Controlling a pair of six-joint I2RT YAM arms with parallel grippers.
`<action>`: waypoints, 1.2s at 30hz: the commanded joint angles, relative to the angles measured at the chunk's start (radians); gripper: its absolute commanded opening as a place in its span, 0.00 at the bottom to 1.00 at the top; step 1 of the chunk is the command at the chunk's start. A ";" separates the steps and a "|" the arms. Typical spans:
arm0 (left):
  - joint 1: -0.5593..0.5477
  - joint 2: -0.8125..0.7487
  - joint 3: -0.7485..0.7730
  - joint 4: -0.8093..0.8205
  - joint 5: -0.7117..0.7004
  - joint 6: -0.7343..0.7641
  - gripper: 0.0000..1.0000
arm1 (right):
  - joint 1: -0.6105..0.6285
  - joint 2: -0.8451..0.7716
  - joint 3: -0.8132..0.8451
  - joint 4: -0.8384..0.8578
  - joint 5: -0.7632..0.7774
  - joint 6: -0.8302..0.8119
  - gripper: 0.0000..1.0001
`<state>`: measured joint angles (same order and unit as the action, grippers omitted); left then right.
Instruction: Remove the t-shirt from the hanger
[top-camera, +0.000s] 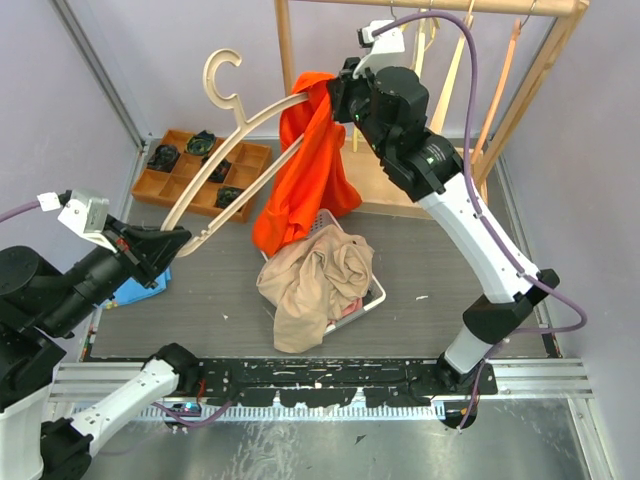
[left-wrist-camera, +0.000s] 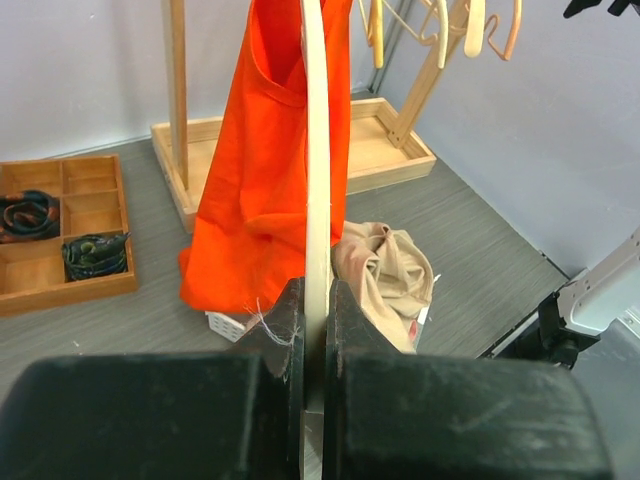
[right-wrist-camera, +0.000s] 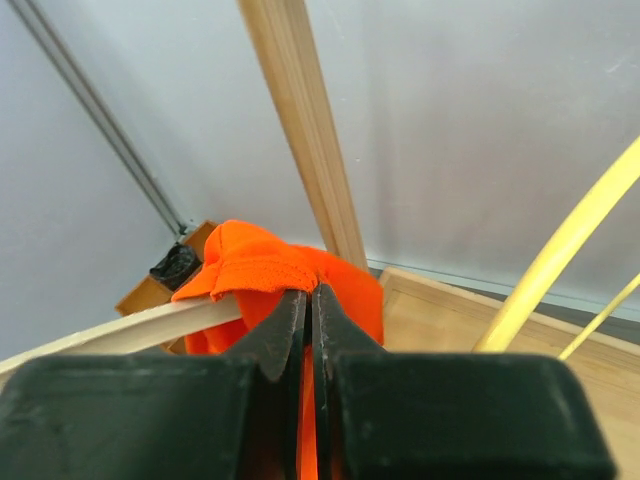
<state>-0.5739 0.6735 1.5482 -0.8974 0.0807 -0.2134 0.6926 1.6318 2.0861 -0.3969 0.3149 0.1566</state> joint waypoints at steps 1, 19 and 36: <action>0.002 -0.022 -0.001 -0.020 -0.035 -0.001 0.00 | -0.030 0.030 0.067 0.077 0.038 0.004 0.00; 0.002 -0.029 0.066 0.036 -0.140 0.017 0.00 | -0.067 0.136 0.142 0.001 0.076 0.049 0.00; 0.002 0.047 0.025 0.169 -0.231 0.017 0.00 | -0.075 0.019 0.047 0.105 -0.257 0.022 0.01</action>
<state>-0.5739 0.6746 1.5967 -0.8516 -0.0925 -0.2066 0.6178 1.7634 2.1292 -0.3916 0.2203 0.1902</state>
